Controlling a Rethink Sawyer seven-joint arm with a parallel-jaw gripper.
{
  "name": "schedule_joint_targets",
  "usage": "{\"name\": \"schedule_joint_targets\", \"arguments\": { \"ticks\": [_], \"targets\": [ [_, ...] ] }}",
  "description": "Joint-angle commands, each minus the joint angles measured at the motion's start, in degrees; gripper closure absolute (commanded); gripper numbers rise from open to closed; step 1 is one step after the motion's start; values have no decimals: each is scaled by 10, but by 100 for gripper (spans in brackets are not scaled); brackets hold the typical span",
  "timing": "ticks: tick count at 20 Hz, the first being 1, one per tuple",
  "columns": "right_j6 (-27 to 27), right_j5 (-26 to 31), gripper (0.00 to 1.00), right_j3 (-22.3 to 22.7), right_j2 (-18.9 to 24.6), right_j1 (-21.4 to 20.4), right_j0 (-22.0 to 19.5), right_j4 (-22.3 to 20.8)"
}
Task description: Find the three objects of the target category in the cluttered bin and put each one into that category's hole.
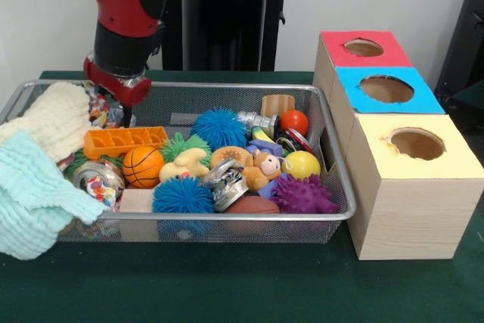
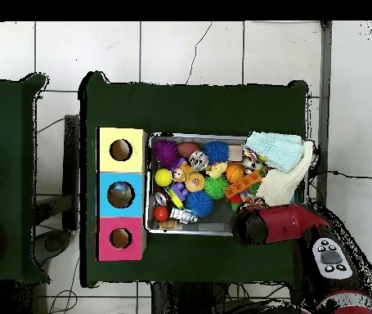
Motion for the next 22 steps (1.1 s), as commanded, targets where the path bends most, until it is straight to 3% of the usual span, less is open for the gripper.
{"name": "schedule_joint_targets", "arguments": {
  "ticks": [1,5,8,9,12,15,19,22],
  "targets": [
    [-70,44,0,-138,54,135,-36,7],
    [-87,62,0,-174,71,174,-49,16],
    [-149,135,0,-182,105,184,-77,53],
    [-164,172,100,-182,118,188,-89,74],
    [-187,255,100,-194,137,199,-105,120],
    [-205,293,100,-209,145,202,-105,126],
    [-209,287,100,-214,151,200,-105,108],
    [-183,245,100,-200,140,172,-88,67]
  ]
}}
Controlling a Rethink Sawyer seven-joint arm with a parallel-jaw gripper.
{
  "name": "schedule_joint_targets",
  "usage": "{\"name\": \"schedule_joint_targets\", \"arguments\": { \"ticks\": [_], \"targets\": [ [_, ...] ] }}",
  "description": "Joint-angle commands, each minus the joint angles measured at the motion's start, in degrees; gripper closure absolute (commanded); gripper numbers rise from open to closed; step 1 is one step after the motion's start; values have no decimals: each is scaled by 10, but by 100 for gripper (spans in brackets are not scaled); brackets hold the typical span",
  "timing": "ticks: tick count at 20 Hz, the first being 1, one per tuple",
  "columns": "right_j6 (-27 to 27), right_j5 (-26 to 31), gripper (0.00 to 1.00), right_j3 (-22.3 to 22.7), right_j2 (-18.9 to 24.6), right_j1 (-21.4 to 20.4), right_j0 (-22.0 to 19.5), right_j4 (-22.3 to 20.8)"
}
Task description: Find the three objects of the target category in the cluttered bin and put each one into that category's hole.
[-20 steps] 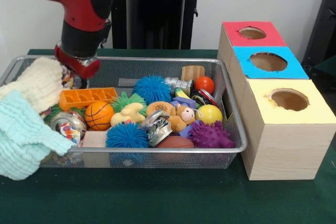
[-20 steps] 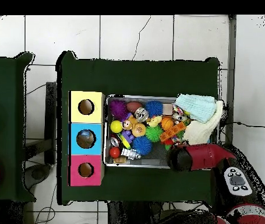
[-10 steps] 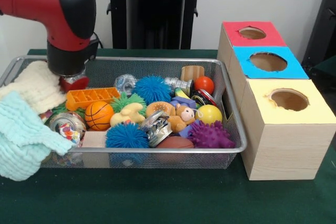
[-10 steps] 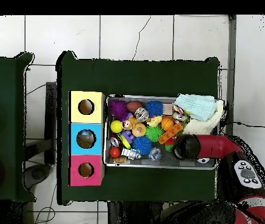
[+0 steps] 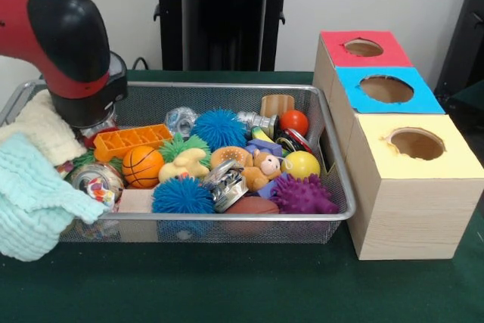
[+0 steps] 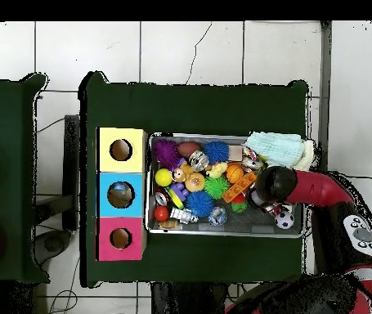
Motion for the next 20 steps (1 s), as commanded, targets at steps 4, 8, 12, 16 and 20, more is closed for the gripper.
{"name": "schedule_joint_targets", "arguments": {
  "ticks": [4,8,12,16,20],
  "targets": [
    [-139,-78,100,6,21,25,28,-90],
    [-110,-98,100,44,10,-33,45,-109],
    [-108,-36,0,85,49,-44,6,-32],
    [-138,-17,0,93,72,-53,-13,-10],
    [-117,-50,0,136,53,-104,2,-34]
  ]
}}
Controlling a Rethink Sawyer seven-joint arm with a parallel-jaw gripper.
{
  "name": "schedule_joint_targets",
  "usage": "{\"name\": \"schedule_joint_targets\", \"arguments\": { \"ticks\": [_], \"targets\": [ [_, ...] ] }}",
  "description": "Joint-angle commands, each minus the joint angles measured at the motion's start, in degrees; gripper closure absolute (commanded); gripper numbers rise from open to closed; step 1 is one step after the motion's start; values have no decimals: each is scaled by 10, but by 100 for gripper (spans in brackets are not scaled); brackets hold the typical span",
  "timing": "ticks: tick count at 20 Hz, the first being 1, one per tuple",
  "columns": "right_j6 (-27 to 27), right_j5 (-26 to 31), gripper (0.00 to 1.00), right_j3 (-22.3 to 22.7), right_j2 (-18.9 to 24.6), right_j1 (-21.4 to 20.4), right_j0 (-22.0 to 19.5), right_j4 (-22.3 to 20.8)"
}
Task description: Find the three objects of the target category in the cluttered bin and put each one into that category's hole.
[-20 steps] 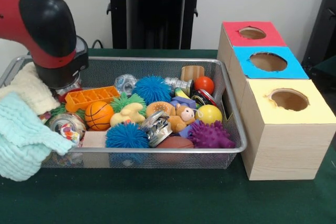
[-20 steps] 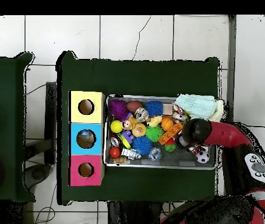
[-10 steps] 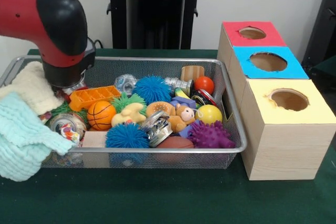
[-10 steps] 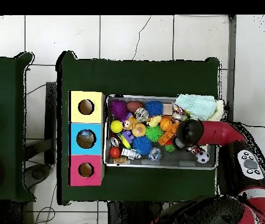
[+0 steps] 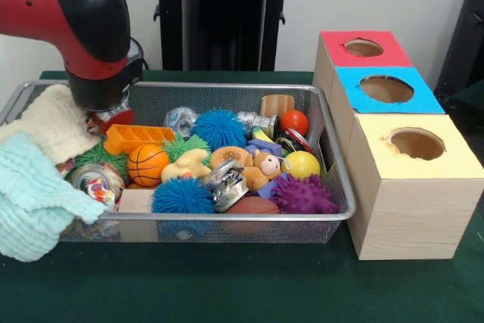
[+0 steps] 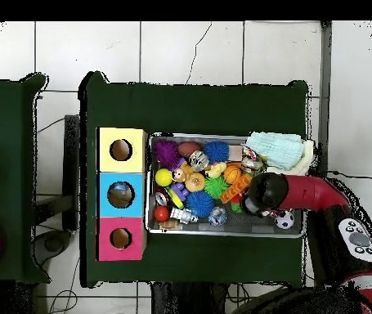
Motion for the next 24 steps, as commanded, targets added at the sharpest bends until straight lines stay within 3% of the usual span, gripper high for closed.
{"name": "schedule_joint_targets", "arguments": {
  "ticks": [1,4,12,17,21,24],
  "targets": [
    [-101,-28,0,94,36,-75,1,4],
    [-93,-63,0,141,34,-112,3,-11],
    [-75,-60,0,251,63,-181,-35,62],
    [-63,-19,0,259,86,-166,-60,132],
    [-58,-32,0,261,99,-125,-76,164],
    [-65,-42,0,235,104,-78,-85,174]
  ]
}}
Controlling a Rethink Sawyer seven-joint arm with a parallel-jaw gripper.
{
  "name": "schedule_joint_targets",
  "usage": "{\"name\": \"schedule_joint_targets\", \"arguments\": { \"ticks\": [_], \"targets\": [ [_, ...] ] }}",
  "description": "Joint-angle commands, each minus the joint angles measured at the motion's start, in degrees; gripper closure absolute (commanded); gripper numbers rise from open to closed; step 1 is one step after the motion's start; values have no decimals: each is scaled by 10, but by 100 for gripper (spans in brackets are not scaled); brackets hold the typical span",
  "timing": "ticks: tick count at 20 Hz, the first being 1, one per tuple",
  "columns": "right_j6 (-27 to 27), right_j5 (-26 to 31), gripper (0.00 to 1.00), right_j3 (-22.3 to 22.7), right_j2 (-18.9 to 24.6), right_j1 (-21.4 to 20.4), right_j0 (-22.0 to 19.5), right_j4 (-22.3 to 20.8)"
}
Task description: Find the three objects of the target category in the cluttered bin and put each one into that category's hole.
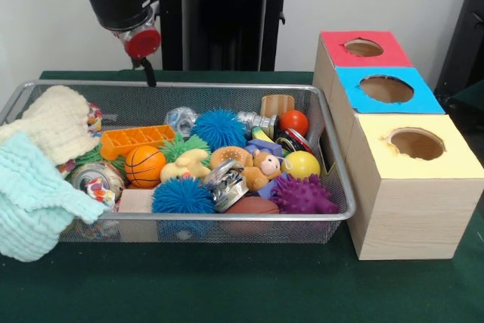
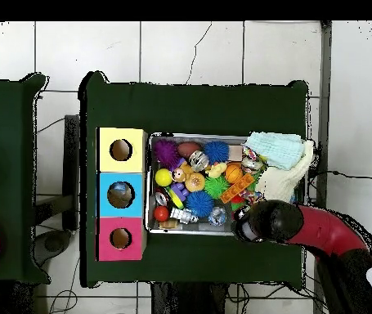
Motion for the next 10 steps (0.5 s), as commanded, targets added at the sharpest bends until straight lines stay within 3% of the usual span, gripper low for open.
{"name": "schedule_joint_targets", "arguments": {
  "ticks": [1,10],
  "targets": [
    [-68,-12,0,14,66,87,-22,51],
    [-94,-69,0,-17,96,174,-59,38]
  ]
}}
